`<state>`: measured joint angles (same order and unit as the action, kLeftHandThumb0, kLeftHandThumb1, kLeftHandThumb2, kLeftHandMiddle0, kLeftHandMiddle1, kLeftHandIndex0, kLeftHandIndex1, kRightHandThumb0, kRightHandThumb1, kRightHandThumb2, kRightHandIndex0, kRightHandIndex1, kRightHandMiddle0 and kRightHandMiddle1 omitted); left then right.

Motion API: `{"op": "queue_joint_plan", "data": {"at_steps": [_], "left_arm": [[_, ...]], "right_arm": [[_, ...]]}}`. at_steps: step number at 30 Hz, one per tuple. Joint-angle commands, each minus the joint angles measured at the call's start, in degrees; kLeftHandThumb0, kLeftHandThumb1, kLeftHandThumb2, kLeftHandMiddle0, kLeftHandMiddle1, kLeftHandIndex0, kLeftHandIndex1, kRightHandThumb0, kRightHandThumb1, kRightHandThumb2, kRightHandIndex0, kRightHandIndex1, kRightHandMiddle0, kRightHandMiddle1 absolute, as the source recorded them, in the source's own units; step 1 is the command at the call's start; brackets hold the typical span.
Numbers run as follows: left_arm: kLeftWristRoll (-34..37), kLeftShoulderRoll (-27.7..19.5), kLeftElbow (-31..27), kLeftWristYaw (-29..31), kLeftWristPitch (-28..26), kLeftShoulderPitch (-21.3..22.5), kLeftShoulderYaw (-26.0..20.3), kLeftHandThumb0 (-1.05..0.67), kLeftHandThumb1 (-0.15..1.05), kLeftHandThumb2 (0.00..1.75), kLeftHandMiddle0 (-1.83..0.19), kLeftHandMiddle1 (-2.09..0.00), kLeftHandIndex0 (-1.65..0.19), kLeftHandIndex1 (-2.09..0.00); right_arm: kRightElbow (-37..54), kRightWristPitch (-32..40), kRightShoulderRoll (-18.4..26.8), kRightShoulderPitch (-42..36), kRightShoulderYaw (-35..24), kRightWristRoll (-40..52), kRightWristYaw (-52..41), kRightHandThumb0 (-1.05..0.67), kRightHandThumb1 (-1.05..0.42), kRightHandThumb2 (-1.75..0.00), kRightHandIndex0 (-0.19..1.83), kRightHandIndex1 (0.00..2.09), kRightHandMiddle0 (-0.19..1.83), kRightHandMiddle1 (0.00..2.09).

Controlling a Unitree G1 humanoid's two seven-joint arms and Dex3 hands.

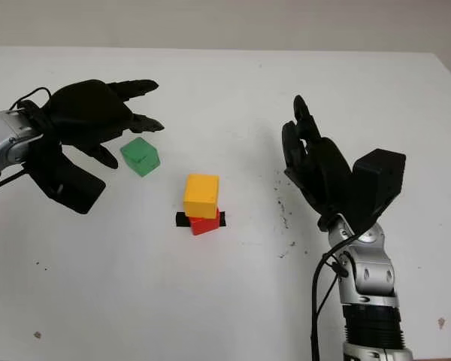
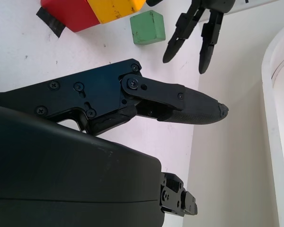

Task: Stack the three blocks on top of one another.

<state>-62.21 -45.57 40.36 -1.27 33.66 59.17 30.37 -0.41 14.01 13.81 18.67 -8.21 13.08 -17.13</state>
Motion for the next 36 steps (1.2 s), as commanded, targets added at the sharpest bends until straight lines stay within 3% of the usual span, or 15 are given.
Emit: {"op": "queue_joint_plan", "data": {"at_steps": [1, 17, 23, 24, 25, 26, 28, 36], "left_arm": [[-0.79, 0.57, 1.07, -1.8, -0.07, 1.19, 0.92, -0.54, 0.8, 0.05, -0.09, -0.08, -0.58, -0.1], [-0.86, 1.77, 4.77, -3.39, 0.03, 1.56, 2.47, -0.57, 0.89, 0.07, -0.15, -0.06, -0.7, -0.11], [-1.96, 1.82, 6.08, -7.03, -0.32, 1.56, 3.28, -0.55, 0.91, 0.06, -0.22, -0.07, -0.86, -0.19], [-2.22, 1.78, 6.35, -7.73, -0.37, 1.57, 3.45, -0.53, 0.91, 0.06, -0.23, -0.07, -0.86, -0.27], [-2.47, 1.73, 6.64, -8.46, -0.33, 1.6, 3.61, -0.51, 0.92, 0.06, -0.25, -0.06, -0.75, -0.56], [-2.52, 1.73, 6.98, -9.2, -0.22, 1.61, 3.68, -0.5, 0.93, 0.06, -0.26, -0.06, -0.69, -0.72], [-2.09, 1.7, 7.27, -9.27, -0.08, 1.57, 3.55, -0.47, 0.93, 0.06, -0.27, -0.06, -0.62, -0.89], [3.11, 1.22, 6.08, -6.39, -0.32, 1.14, 1.19, -0.4, 0.94, 0.05, -0.29, -0.06, -0.57, -0.99]], "right_arm": [[0.71, -0.18, 0.72, -0.19, -0.24, -0.05, -0.02, -0.7, -1.05, -0.64, -0.19, 0.0, -0.19, 0.0], [2.19, 0.84, 0.61, -1.0, -0.51, 0.31, 0.76, -0.7, -1.05, -0.63, -0.19, 0.0, -0.19, 0.0], [2.6, 1.2, 0.74, -0.94, -0.53, 0.33, 0.9, -0.71, -1.05, -0.63, -0.19, 0.0, -0.19, 0.0], [2.58, 1.16, 0.68, -0.91, -0.58, 0.37, 0.93, -0.71, -1.05, -0.63, -0.19, 0.0, -0.19, 0.0], [2.54, 1.12, 0.66, -0.87, -0.59, 0.33, 0.99, -0.71, -1.05, -0.63, -0.19, 0.0, -0.19, 0.0], [2.53, 1.18, 0.69, -0.79, -0.54, 0.28, 1.01, -0.71, -1.05, -0.63, -0.19, 0.0, -0.19, 0.0], [2.43, 1.01, 0.77, -0.71, -0.46, 0.18, 0.93, -0.7, -1.05, -0.63, -0.19, 0.0, -0.19, 0.0], [2.34, 1.29, 0.54, -0.59, -0.43, 0.2, 1.39, -0.7, -1.05, -0.62, -0.19, 0.0, -0.19, 0.0]]}}
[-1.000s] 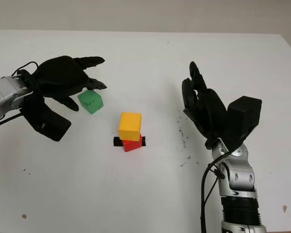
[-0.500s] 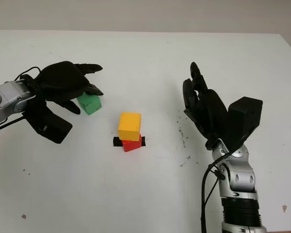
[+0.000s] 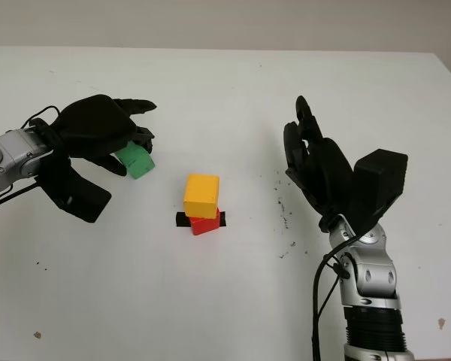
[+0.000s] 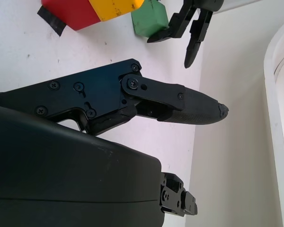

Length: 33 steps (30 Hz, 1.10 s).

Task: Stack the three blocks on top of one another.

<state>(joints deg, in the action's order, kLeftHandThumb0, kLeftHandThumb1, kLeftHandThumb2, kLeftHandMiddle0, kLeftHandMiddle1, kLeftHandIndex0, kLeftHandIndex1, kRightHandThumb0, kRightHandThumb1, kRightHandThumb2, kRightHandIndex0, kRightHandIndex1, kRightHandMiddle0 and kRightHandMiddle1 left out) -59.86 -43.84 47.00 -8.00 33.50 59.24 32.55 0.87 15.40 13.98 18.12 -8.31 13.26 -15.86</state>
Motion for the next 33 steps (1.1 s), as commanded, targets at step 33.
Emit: {"op": "queue_joint_plan", "data": {"at_steps": [33], "left_arm": [[71.0, 9.92, -50.03, 44.19, -53.21, -18.85, -34.14, -0.45, 1.01, 0.05, -0.22, -0.04, -0.28, -1.65]], "right_arm": [[0.35, -0.36, 0.14, -0.62, 0.23, 0.69, -1.39, -0.66, -1.05, -0.65, -0.19, 0.0, -0.19, 0.0]]}}
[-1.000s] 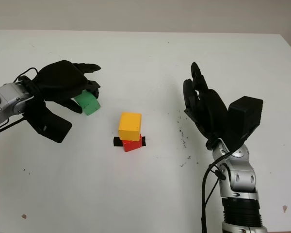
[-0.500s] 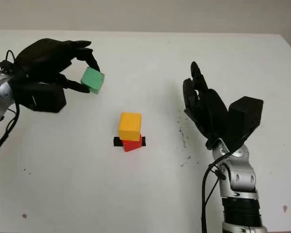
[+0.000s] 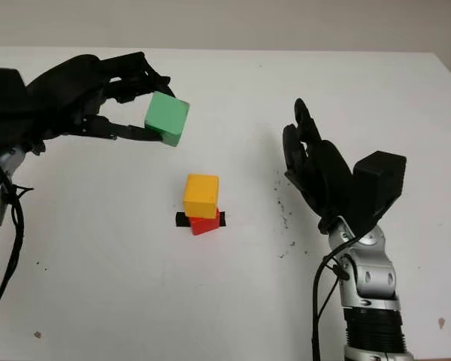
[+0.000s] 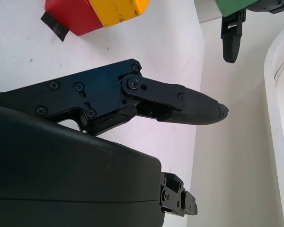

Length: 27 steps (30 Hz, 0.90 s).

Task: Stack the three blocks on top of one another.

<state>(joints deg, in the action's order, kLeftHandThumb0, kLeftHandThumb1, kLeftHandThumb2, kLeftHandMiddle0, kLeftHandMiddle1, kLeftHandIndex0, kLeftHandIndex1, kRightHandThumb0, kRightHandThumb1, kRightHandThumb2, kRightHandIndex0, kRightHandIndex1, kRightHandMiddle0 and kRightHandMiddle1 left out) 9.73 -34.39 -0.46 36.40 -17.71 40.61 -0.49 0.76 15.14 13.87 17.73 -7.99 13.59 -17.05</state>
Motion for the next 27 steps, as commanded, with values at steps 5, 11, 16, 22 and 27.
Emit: {"op": "queue_joint_plan", "data": {"at_steps": [5, 11, 16, 22, 27], "left_arm": [[7.26, 2.54, -10.85, -2.41, -13.48, -2.11, -3.2, -0.48, 1.02, 0.06, -0.2, -0.03, -0.3, -1.63], [10.0, 4.39, -18.45, -7.5, -22.25, -4.89, -3.73, -0.46, 1.01, 0.05, -0.17, -0.03, -0.32, -1.67], [10.52, 6.57, -20.81, -8.98, -22.47, -9.35, -2.96, -0.45, 1.01, 0.06, -0.1, -0.02, -0.31, -1.61], [7.84, 7.24, -20.31, -9.09, -19.39, -12.36, -0.51, -0.46, 1.02, 0.06, -0.08, -0.04, -0.26, -1.67], [3.22, 7.7, -19.84, -10.18, -14.2, -14.59, 1.76, -0.47, 1.01, 0.05, -0.09, -0.05, -0.27, -1.69]], "right_arm": [[0.49, -0.07, 0.09, -0.17, 0.04, -0.11, 0.19, -0.68, -1.05, -0.63, -0.19, 0.0, -0.19, 0.0], [1.02, 0.65, 0.11, -0.22, -0.03, 0.21, 0.56, -0.67, -1.05, -0.62, -0.19, 0.0, -0.19, 0.0], [0.44, 0.04, 0.14, -0.04, 0.18, 0.28, -0.09, -0.67, -1.05, -0.63, -0.19, 0.0, -0.19, 0.0], [0.2, -0.83, 0.18, 0.08, 0.27, -0.3, -0.14, -0.67, -1.05, -0.65, -0.19, 0.0, -0.19, 0.0], [0.67, 0.13, -0.11, 0.13, 0.08, 0.0, 0.52, -0.68, -1.05, -0.63, -0.19, 0.0, -0.19, 0.0]]}}
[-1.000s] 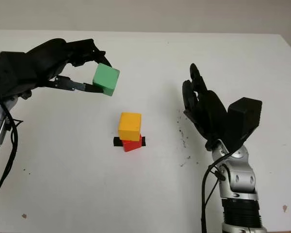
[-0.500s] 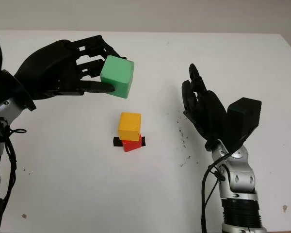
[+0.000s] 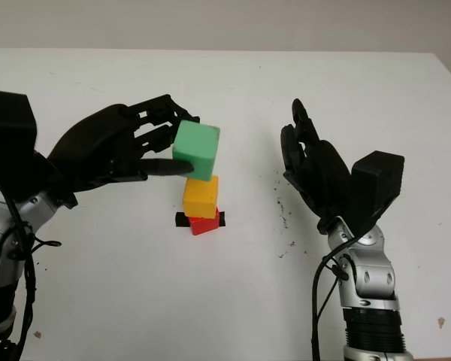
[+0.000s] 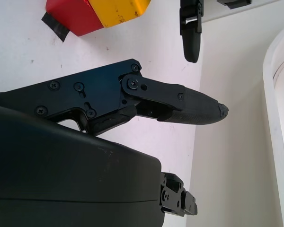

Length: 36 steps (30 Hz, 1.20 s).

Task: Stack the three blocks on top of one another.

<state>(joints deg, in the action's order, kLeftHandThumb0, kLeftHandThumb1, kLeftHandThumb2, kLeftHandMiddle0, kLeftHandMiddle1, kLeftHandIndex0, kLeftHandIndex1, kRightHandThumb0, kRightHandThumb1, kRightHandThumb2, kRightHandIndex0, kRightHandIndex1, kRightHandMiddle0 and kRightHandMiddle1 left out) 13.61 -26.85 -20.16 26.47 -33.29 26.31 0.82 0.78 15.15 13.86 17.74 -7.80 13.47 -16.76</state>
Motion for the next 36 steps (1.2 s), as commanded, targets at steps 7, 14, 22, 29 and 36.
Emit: {"op": "queue_joint_plan", "data": {"at_steps": [7, 14, 22, 29, 36], "left_arm": [[-5.25, 0.94, 2.64, -0.17, 8.83, -2.78, 2.4, -0.5, 1.02, 0.05, -0.1, -0.06, -0.24, -1.7], [-5.18, 2.9, 5.36, -0.13, 11.66, -3.05, 2.26, -0.52, 1.02, 0.05, -0.12, -0.06, -0.24, -1.69], [-5.84, 3.57, 8.02, 0.1, 13.25, -2.26, 2.48, -0.54, 1.02, 0.05, -0.13, -0.06, -0.25, -1.69], [-6.3, 3.53, 9.03, 0.42, 12.86, -1.43, 2.6, -0.5, 1.01, 0.05, -0.12, -0.06, -0.26, -1.66], [-7.29, 2.88, 8.84, 0.94, 12.72, -1.61, 2.85, -0.5, 1.01, 0.05, -0.14, -0.06, -0.26, -1.69]], "right_arm": [[0.61, -0.18, 0.17, 0.15, 0.07, 0.2, -0.16, -0.67, -1.05, -0.64, -0.19, 0.0, -0.19, 0.0], [0.74, 0.3, 0.42, 0.13, -0.07, 0.11, -0.2, -0.69, -1.05, -0.62, -0.19, 0.0, -0.19, 0.0], [0.72, 0.44, 0.3, 0.02, -0.5, 0.48, -0.1, -0.68, -1.05, -0.62, -0.19, 0.0, -0.19, 0.0], [0.91, 0.27, 0.35, -0.12, -0.45, 0.2, 0.07, -0.67, -1.05, -0.62, -0.19, 0.0, -0.19, 0.0], [0.78, 0.56, 0.22, -0.11, -0.74, 0.84, -0.13, -0.68, -1.05, -0.61, -0.19, 0.0, -0.19, 0.0]]}}
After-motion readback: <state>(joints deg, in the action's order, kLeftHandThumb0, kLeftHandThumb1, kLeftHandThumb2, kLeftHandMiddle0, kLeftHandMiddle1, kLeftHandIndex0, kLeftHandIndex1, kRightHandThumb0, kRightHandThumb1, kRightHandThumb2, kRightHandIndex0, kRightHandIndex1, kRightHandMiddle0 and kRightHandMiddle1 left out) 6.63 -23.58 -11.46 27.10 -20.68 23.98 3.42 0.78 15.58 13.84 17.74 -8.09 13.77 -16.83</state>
